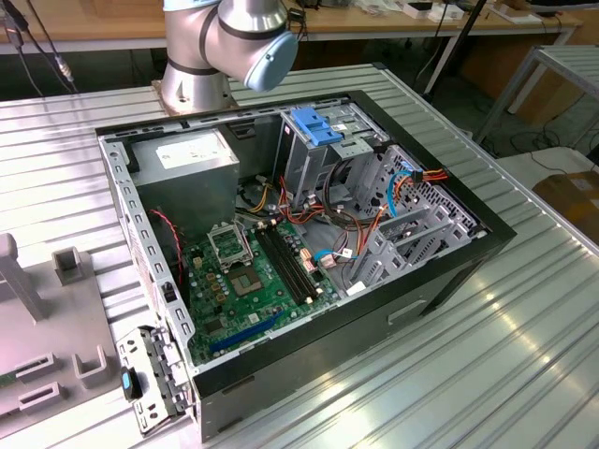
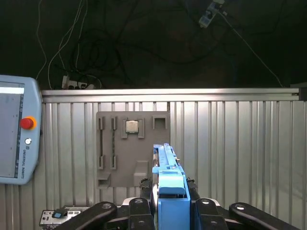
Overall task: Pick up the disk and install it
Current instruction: 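Pick up the disk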
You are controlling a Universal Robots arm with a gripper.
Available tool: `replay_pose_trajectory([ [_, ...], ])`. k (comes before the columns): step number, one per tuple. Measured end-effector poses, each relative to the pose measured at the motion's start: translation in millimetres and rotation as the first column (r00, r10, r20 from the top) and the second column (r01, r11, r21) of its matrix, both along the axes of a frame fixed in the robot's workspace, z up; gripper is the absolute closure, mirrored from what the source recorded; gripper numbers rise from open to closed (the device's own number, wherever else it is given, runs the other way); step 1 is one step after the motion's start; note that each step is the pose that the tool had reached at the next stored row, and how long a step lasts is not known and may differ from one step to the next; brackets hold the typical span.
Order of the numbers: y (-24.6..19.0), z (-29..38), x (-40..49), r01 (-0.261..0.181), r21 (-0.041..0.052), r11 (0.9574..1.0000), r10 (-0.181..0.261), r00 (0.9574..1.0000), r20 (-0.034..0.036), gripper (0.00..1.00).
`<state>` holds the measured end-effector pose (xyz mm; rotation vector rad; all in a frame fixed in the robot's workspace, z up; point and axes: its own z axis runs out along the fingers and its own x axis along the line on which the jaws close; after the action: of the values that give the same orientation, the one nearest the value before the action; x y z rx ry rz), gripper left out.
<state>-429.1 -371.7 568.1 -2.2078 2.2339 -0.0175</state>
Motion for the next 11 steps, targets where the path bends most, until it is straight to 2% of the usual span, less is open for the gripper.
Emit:
replay_pose_trajectory([
  [1,0.0,-0.1,3.8,0.000,0.0000,1.0000,0.000,1.0000,0.0000,0.63],
  [2,0.0,-0.3,11.8,0.000,-0.0001,1.0000,0.000,1.0000,0.0001,0.63],
  [5,0.0,-0.8,42.4,0.000,0.0000,1.0000,0.000,1.0000,0.0000,0.63],
  [7,0.0,-0.9,53.3,0.000,-0.0001,1.0000,0.000,1.0000,0.0000,0.63],
  [8,0.0,-1.2,64.8,0.000,0.0000,1.0000,0.000,1.0000,0.0001,0.63],
  [11,0.0,-1.5,83.5,0.000,0.0000,1.0000,0.000,1.0000,0.0001,0.63],
])
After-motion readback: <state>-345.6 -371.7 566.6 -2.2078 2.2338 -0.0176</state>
